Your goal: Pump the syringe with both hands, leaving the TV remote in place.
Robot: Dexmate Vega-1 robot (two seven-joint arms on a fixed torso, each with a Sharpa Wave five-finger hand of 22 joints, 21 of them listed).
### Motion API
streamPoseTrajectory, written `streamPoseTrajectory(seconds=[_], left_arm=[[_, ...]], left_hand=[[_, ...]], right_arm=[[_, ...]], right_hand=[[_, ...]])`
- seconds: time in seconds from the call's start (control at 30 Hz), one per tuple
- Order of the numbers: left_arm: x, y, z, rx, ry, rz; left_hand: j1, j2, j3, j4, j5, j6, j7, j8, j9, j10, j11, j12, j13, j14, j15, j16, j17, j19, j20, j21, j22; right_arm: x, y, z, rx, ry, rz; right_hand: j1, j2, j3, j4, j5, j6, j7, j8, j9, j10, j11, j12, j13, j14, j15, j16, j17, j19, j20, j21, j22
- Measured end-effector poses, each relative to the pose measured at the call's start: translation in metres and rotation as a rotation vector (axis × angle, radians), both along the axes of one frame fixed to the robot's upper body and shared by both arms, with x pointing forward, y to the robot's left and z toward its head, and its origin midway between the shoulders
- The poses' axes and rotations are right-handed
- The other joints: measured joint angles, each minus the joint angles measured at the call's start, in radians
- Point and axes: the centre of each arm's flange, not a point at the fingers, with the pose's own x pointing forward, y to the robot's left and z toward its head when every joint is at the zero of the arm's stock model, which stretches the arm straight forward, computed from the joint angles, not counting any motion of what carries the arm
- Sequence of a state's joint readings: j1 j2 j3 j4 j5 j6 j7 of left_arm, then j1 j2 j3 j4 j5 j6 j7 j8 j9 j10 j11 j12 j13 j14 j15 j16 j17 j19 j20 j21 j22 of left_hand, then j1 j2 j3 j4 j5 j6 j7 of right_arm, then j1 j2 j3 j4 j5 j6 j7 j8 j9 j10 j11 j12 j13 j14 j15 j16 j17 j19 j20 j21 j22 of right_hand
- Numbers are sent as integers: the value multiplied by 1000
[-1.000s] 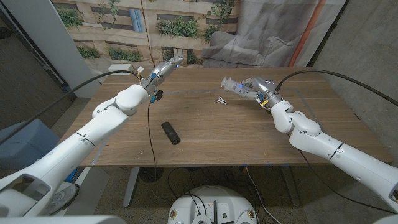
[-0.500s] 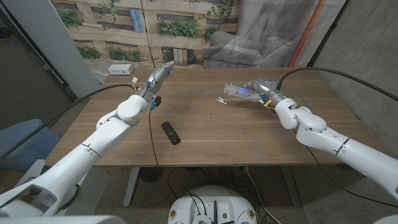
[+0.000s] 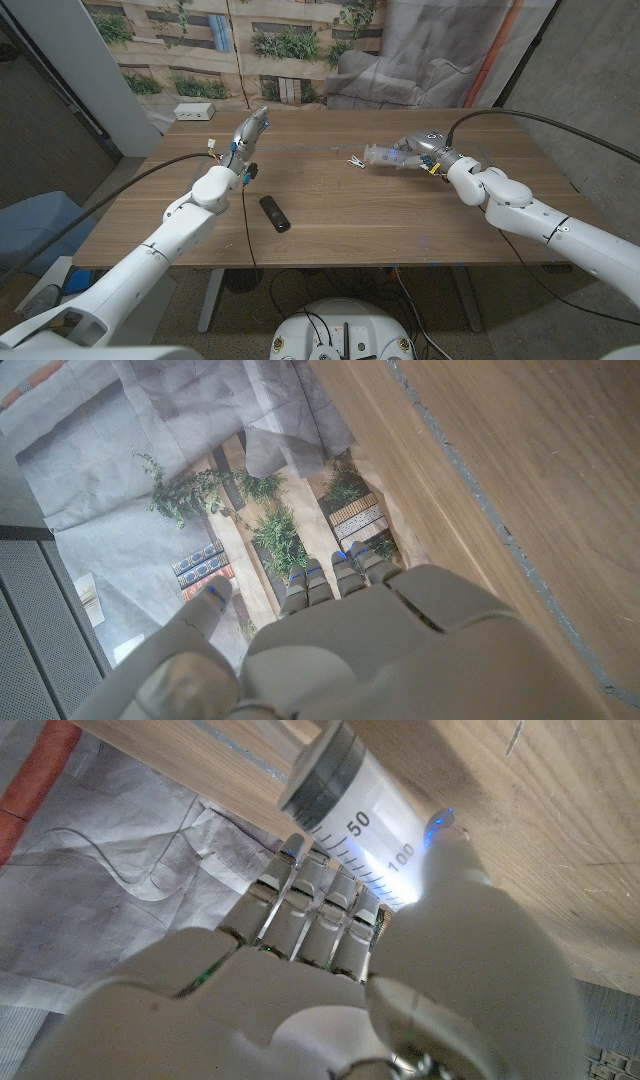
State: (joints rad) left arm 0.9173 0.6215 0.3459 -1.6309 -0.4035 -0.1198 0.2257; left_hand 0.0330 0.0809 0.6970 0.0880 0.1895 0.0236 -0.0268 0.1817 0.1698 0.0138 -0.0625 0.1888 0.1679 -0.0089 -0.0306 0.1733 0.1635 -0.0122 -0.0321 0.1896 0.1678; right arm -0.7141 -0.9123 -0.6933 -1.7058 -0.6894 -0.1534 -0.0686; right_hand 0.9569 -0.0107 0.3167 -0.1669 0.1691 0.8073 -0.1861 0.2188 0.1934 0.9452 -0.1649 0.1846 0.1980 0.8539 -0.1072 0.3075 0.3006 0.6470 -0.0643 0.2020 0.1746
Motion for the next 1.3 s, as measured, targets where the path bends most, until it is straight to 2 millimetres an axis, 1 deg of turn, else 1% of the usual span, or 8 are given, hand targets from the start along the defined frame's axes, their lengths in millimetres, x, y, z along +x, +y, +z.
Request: streamPoseTrajectory(seconds=[0.33, 0.37, 0.6, 0.67, 0.83, 0.9, 1.23, 1.3], left_arm=[[10, 4, -19, -56, 35, 9], [9, 5, -17, -91, 19, -1], [16, 6, -29, -137, 35, -3], [18, 7, -33, -165, 34, -10], [22, 7, -37, -196, 38, -19], [24, 6, -39, -203, 41, -24], [33, 1, -46, -230, 56, -46], [34, 0, -48, -233, 60, -49]], left_hand=[[0, 0, 0, 0, 0, 0, 0, 0, 0, 0, 0, 0, 0, 0, 0, 0, 0, 0, 0, 0, 0], [0, 0, 0, 0, 0, 0, 0, 0, 0, 0, 0, 0, 0, 0, 0, 0, 0, 0, 0, 0, 0], [0, 0, -4, -4, 0, 0, 0, 0, 0, 0, 0, 0, 0, 5, -5, 0, 0, 0, 0, 0, 0], [0, 0, -4, -4, 0, 0, 0, 0, 0, 0, 0, 0, 0, 5, -5, 0, 0, 0, 0, 0, 0], [0, 0, -4, -4, 0, 5, 5, 0, 0, 0, 0, 0, 0, 6, -5, 0, 0, 3, -3, 0, 0], [0, 0, -4, -4, 0, 5, 5, 0, 0, 0, 0, 0, 0, 11, 0, 0, 0, 5, -1, 0, 0], [0, 0, 0, -8, 0, 5, 5, 0, 0, 4, -4, 0, 0, 11, 0, 0, 0, 9, 2, 0, 0], [0, 0, 0, -8, 0, 5, 5, 0, 0, 4, -4, 0, 0, 11, 0, 0, 0, 9, 2, 0, 0]], right_arm=[[2, 2, -6, -60, -2, 19], [7, -4, -12, -70, 12, 3], [11, -8, -16, -97, 21, -1], [13, -9, -17, -104, 29, -3], [17, -11, -19, -112, 43, -6], [19, -11, -20, -114, 49, -8], [24, -11, -23, -126, 80, -9], [25, -11, -23, -127, 85, -8]], right_hand=[[0, 0, -8, 3, 1, 0, 0, 3, 4, 0, 0, 0, 0, 0, 0, 0, 4, 0, 0, 0, 0], [0, 0, -8, 3, 1, 0, 0, 3, 6, 0, 0, 0, 0, 0, 0, 0, 4, 0, 0, 0, 0], [0, 0, -8, 3, 1, 4, 4, 3, 6, 0, 0, -3, 0, -4, -3, 0, 4, 0, 0, 0, 0], [0, 0, -8, 3, 1, 4, 4, 3, 6, 0, 0, 0, 0, -9, 2, 0, 4, 0, 0, 0, 0], [0, 0, -13, 5, 1, 4, 4, 3, 6, 0, 0, 1, -1, -11, 4, 0, 4, 0, 0, 0, -2], [0, 0, -14, 5, 1, 4, 4, 3, 6, 11, -11, 0, -1, -11, 4, -3, 4, 0, 0, 0, -3], [0, 0, -18, 7, 1, 4, 4, 3, 6, 7, -14, 0, 0, -18, 3, -6, 4, 0, 0, 0, -3], [0, 0, -22, 11, 1, 4, 4, 2, 6, 7, -14, 0, 0, -18, 4, -10, 2, 0, 0, 0, -2]])
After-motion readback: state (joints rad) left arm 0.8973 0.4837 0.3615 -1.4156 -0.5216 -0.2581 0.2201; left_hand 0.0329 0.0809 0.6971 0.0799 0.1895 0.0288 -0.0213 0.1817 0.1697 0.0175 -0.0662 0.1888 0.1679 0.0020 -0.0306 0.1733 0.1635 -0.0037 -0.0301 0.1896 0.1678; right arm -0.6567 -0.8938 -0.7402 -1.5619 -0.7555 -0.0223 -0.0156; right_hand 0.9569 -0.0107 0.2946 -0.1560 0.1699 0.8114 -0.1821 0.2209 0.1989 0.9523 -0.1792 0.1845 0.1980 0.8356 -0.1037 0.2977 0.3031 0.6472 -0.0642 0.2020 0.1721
